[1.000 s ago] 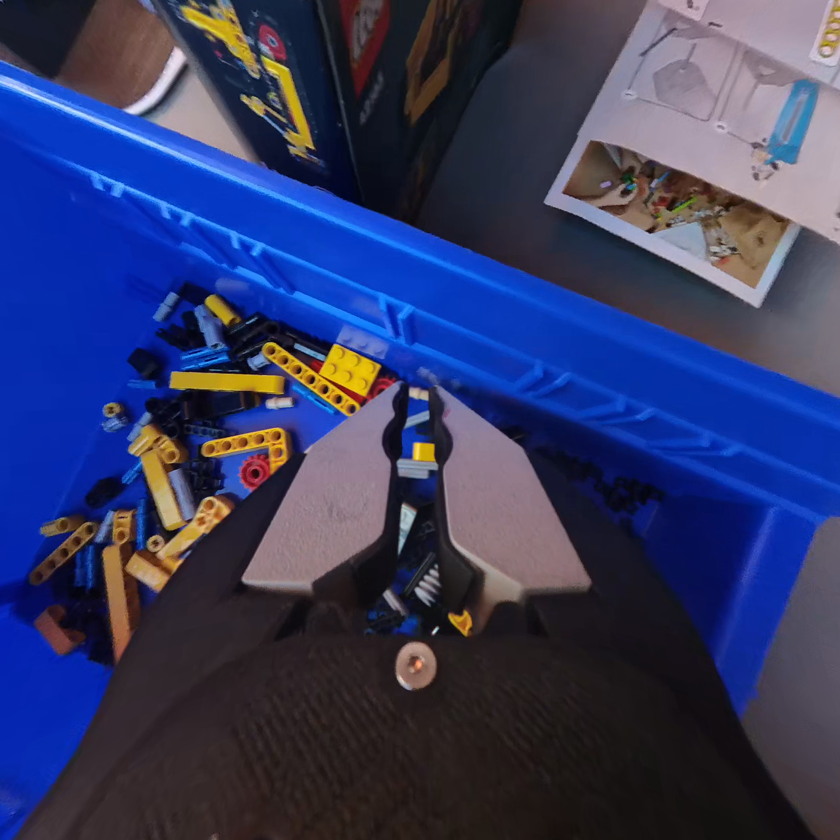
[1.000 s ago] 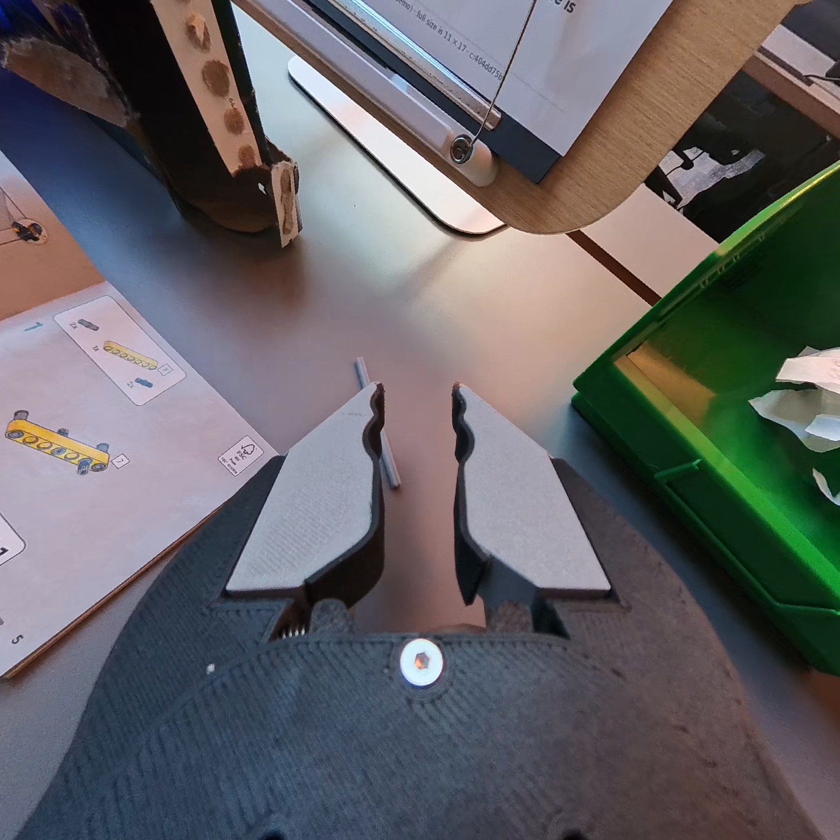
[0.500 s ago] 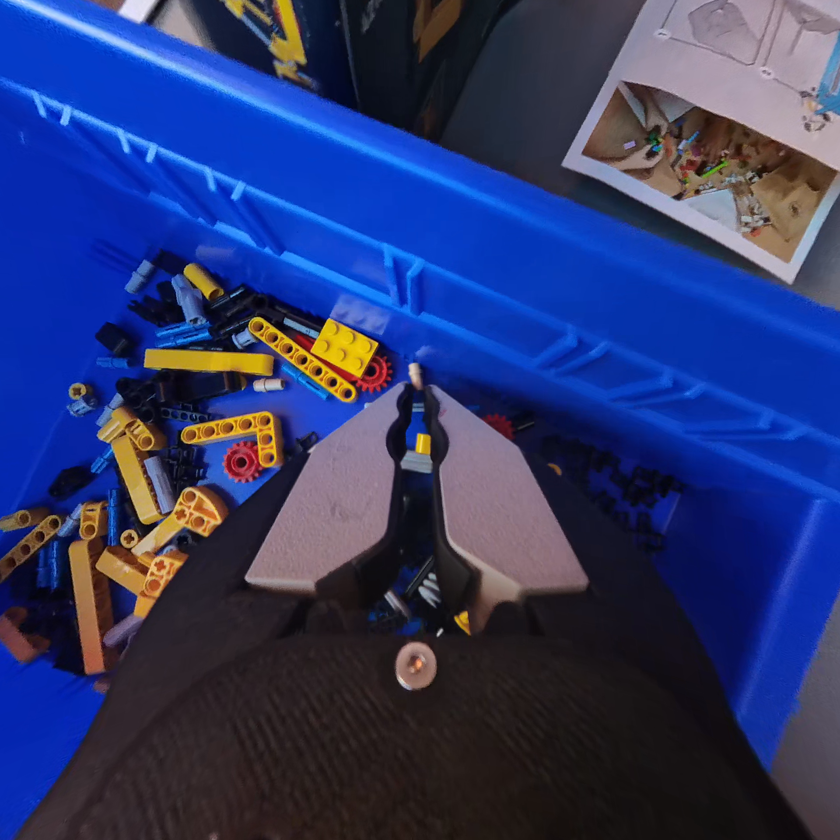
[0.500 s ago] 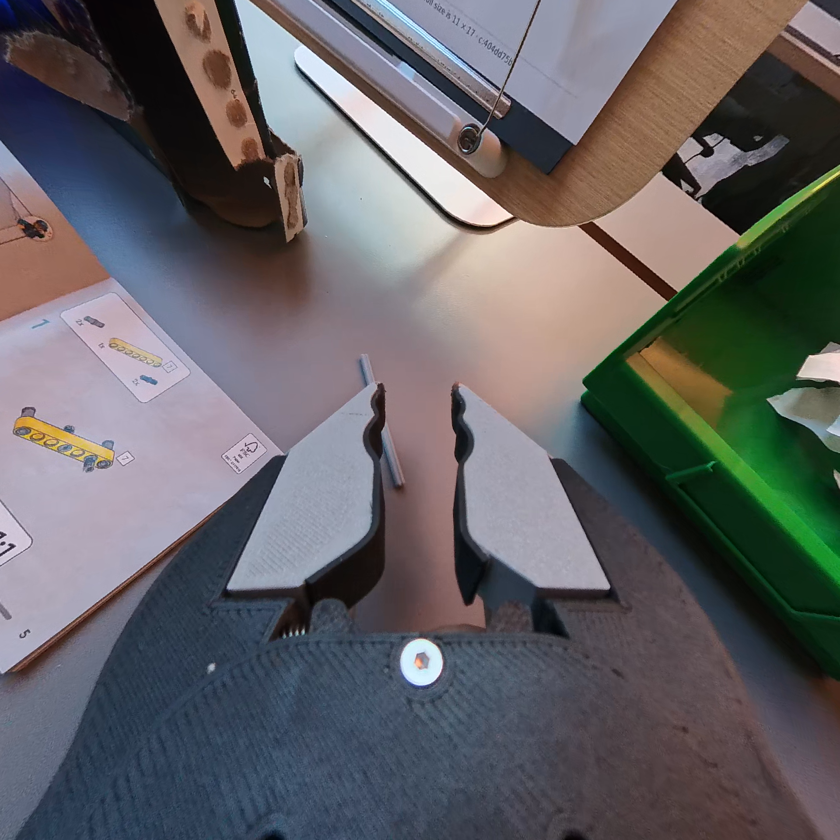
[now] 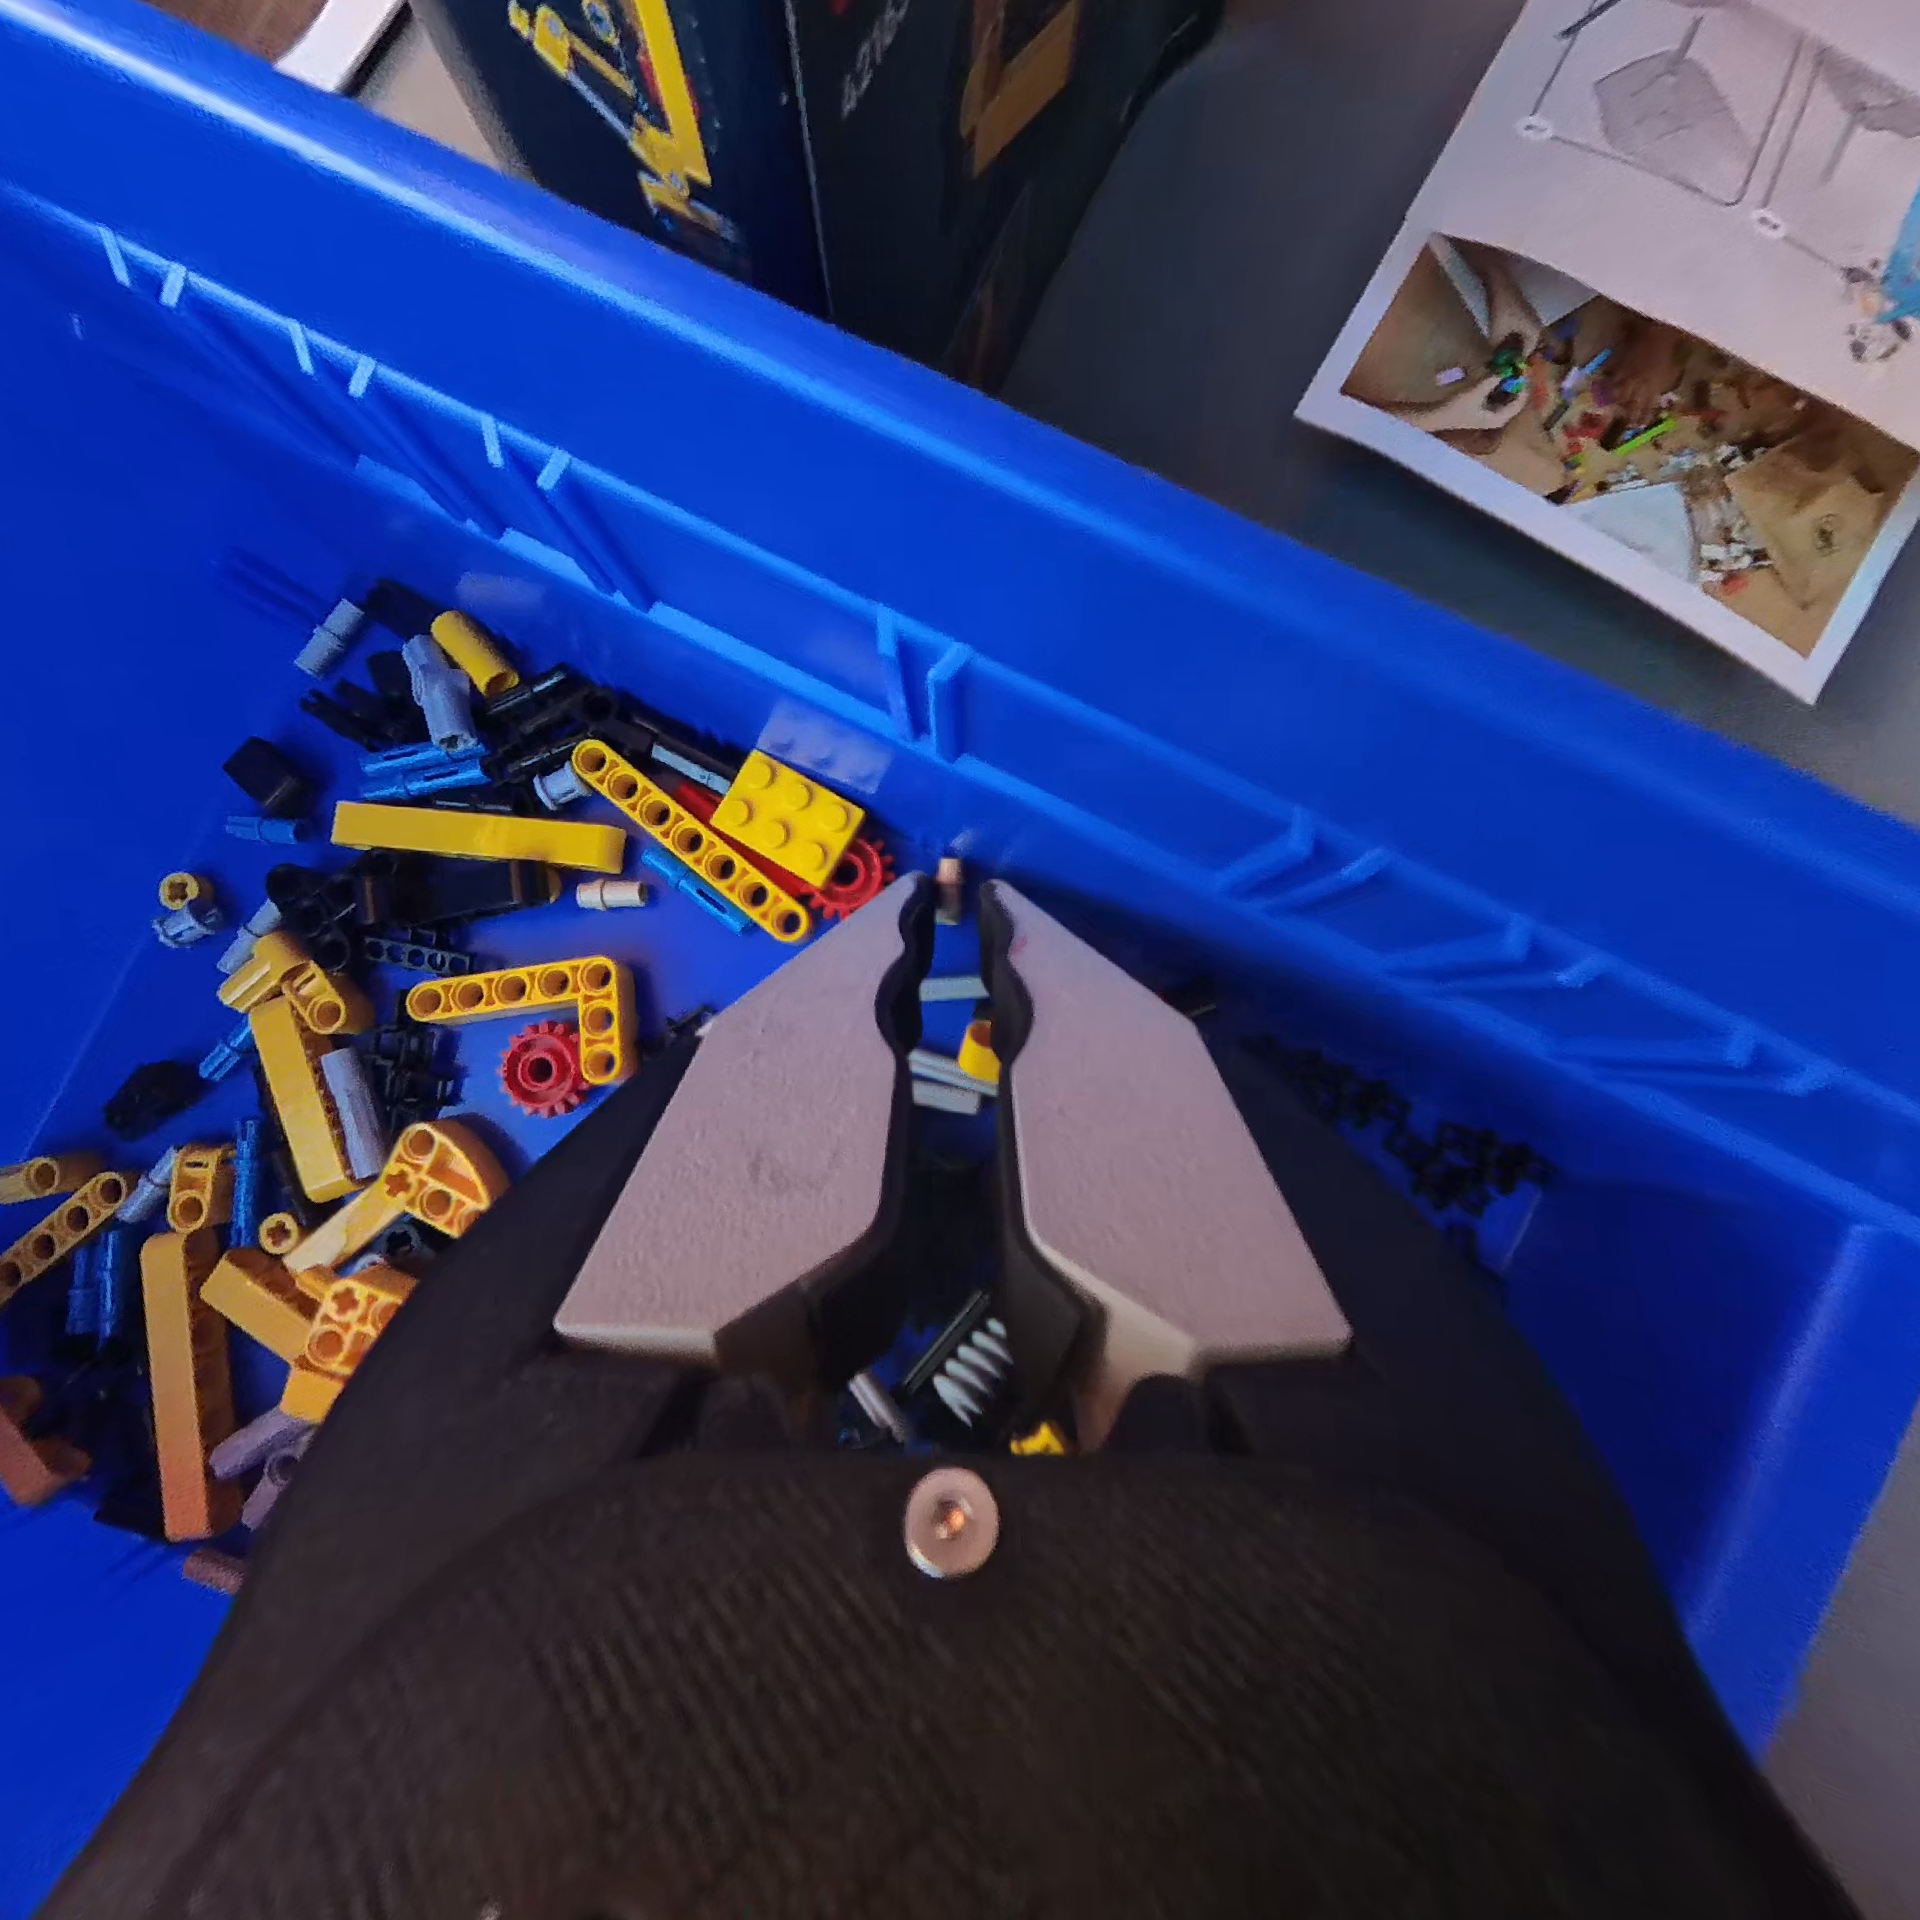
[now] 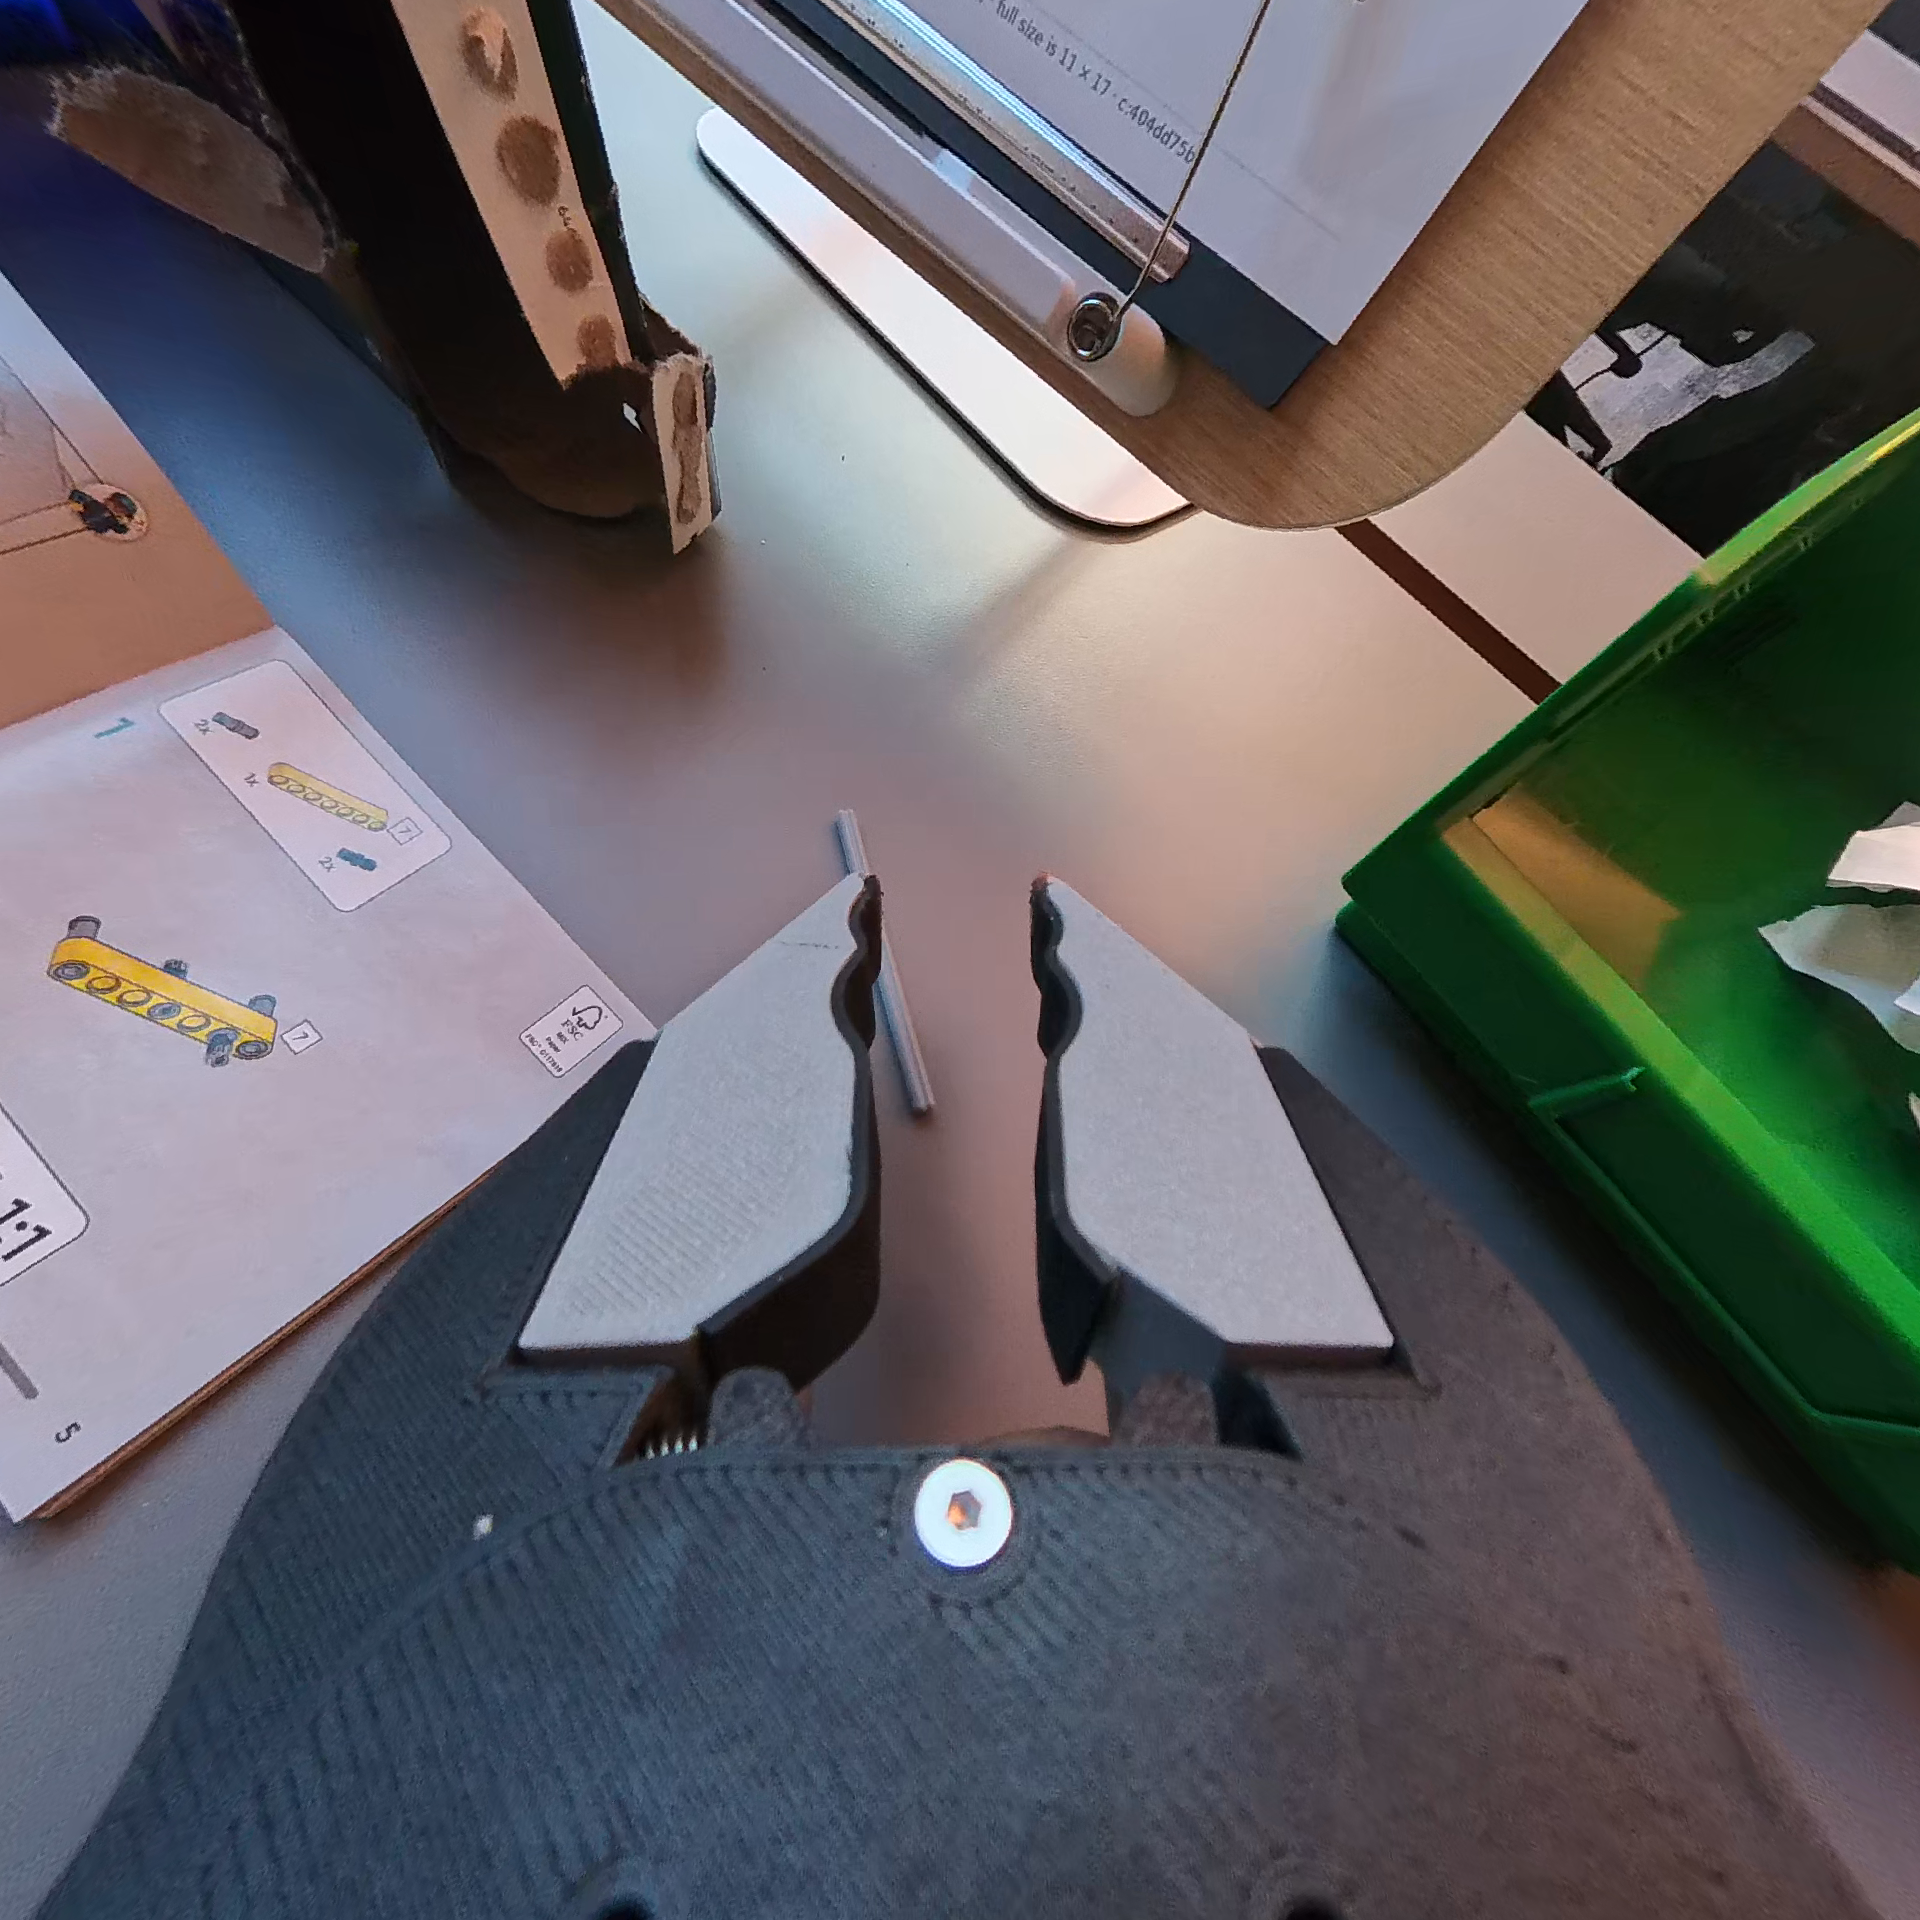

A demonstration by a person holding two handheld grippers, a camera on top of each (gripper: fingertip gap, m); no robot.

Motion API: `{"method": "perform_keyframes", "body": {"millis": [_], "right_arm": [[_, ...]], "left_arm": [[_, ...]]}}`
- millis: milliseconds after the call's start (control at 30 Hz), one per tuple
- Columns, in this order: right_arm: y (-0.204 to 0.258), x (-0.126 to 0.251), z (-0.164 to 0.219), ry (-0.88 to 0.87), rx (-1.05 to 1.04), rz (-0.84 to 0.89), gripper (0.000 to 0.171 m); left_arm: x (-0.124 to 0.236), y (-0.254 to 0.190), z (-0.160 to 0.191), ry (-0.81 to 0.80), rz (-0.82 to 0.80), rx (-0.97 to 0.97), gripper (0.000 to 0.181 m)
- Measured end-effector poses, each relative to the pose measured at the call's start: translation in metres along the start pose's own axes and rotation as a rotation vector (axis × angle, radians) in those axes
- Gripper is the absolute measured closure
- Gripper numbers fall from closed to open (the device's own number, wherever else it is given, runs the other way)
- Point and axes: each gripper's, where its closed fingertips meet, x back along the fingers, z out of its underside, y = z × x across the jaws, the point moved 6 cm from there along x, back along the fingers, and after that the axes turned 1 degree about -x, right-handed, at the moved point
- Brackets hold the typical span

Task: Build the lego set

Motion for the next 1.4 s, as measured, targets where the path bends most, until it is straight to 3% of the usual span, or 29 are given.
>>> {"method": "perform_keyframes", "body": {"millis": [400,700,900,1033,1133,1233,1400], "right_arm": [[0.001,0.0,0.0,0.001,0.007,0.003,0.146],[0.001,0.0,0.0,0.001,0.015,0.01,0.146],[0.002,0.002,-0.001,-0.022,0.033,0.025,0.148],[0.006,0.007,-0.004,-0.056,0.034,0.002,0.149],[0.023,0.021,-0.018,-0.163,0.02,-0.106,0.148],[0.048,0.041,-0.046,-0.323,-0.017,-0.272,0.148],[0.099,0.062,-0.073,-0.426,-0.087,-0.699,0.146]], "left_arm": [[0.002,0.007,0.002,0.005,-0.03,0.054,0.178],[0.02,0.012,-0.007,-0.119,-0.001,0.157,0.179],[0.062,0.018,-0.031,-0.465,0.037,0.232,0.179],[0.1,-0.003,-0.054,-0.794,0.195,0.185,0.179],[0.119,-0.029,-0.07,-0.943,0.342,0.134,0.179],[0.127,-0.067,-0.088,-0.988,0.465,0.045,0.179],[0.082,-0.132,-0.126,-0.819,0.316,-0.023,0.179]]}}
